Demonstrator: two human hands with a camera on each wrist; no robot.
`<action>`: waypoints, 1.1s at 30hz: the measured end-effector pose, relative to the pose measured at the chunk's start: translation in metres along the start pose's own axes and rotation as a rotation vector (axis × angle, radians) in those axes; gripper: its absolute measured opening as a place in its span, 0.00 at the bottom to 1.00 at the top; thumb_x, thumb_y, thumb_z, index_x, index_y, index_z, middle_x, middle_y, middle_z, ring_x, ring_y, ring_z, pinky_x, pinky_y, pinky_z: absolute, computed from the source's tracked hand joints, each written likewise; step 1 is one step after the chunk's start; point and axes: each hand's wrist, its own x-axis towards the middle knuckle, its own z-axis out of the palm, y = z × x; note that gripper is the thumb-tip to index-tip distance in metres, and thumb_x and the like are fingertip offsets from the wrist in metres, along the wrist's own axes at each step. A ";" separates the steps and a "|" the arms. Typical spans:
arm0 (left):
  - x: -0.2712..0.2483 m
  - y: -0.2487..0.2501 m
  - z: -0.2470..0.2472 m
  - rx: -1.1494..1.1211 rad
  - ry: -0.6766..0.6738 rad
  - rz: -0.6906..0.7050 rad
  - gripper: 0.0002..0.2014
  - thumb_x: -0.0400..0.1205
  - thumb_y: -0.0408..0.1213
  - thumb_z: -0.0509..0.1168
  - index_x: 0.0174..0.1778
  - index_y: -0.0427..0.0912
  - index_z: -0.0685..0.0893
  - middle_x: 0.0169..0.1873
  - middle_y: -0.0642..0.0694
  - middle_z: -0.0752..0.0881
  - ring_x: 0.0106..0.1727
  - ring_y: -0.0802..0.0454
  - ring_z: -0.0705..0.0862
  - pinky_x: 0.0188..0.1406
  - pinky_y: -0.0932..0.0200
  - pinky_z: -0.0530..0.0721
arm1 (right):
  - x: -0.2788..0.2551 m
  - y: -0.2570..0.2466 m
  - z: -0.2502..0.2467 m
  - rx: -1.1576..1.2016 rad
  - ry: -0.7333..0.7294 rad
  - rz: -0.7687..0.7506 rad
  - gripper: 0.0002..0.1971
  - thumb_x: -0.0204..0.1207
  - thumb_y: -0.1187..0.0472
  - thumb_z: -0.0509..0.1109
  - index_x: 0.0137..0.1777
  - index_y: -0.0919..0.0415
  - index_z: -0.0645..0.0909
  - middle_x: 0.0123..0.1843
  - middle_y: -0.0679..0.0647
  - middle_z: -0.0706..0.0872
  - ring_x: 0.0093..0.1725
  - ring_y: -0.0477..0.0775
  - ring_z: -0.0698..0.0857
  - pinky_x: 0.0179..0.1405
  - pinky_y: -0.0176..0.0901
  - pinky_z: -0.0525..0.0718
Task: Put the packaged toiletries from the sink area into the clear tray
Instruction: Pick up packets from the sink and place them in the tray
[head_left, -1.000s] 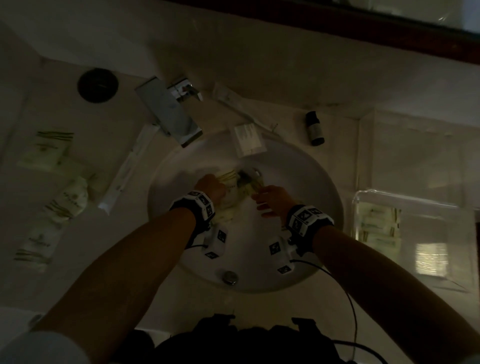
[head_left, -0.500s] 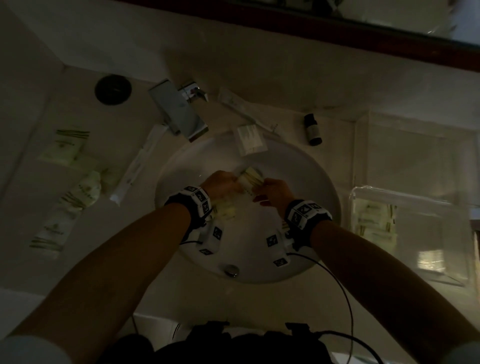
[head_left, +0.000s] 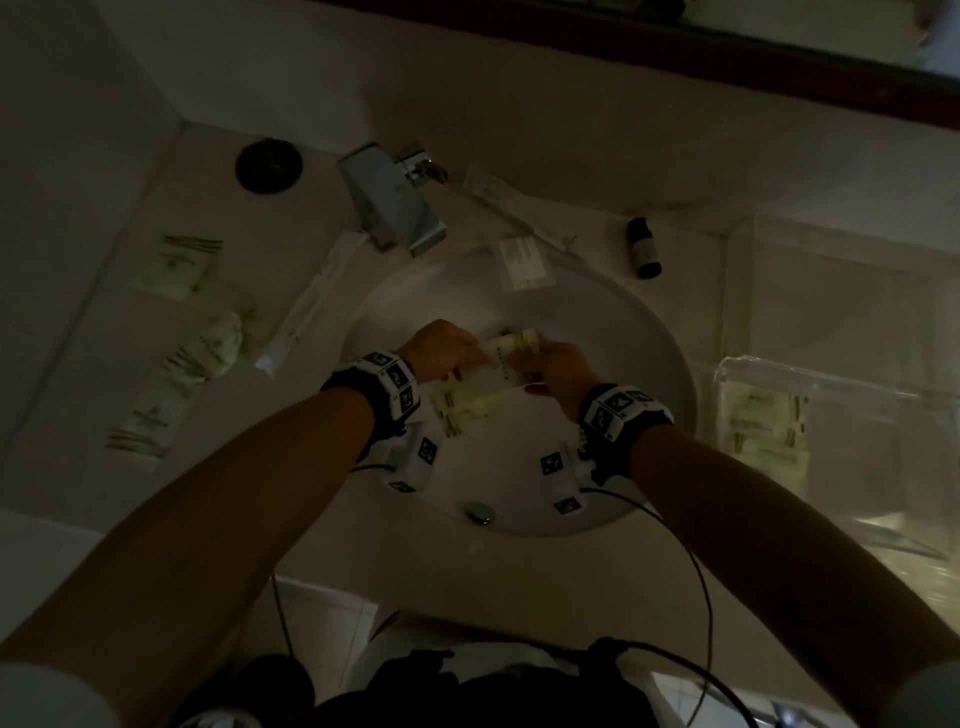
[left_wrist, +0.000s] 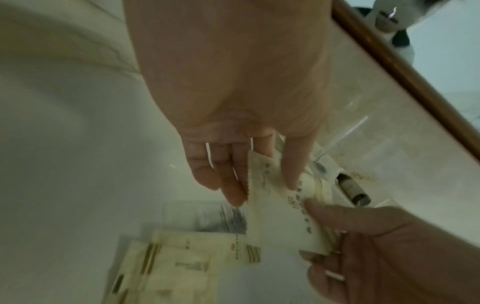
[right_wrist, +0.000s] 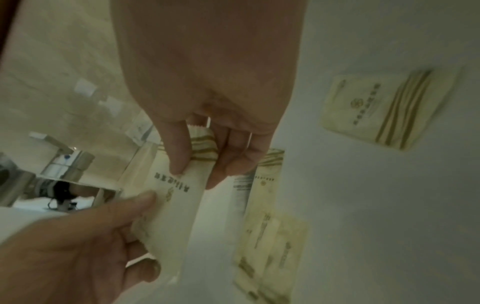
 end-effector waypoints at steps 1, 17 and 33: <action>-0.001 -0.002 -0.002 0.006 0.017 0.015 0.14 0.81 0.42 0.68 0.47 0.31 0.88 0.33 0.43 0.83 0.32 0.55 0.79 0.27 0.69 0.77 | 0.000 0.000 0.002 0.008 -0.002 0.005 0.17 0.75 0.65 0.74 0.63 0.67 0.82 0.58 0.61 0.85 0.52 0.58 0.84 0.39 0.41 0.84; 0.002 -0.016 -0.040 0.243 0.240 -0.004 0.14 0.82 0.40 0.63 0.36 0.34 0.80 0.35 0.44 0.79 0.41 0.46 0.79 0.39 0.59 0.70 | 0.037 0.027 0.032 -1.080 -0.242 -0.174 0.31 0.76 0.55 0.72 0.78 0.51 0.69 0.78 0.58 0.69 0.76 0.61 0.70 0.75 0.53 0.70; 0.009 -0.021 -0.039 0.149 0.207 0.005 0.16 0.80 0.39 0.65 0.42 0.26 0.82 0.36 0.35 0.80 0.40 0.43 0.80 0.38 0.52 0.76 | 0.058 0.028 0.039 -1.440 -0.317 -0.234 0.36 0.77 0.51 0.70 0.82 0.48 0.58 0.83 0.58 0.60 0.80 0.62 0.63 0.78 0.54 0.66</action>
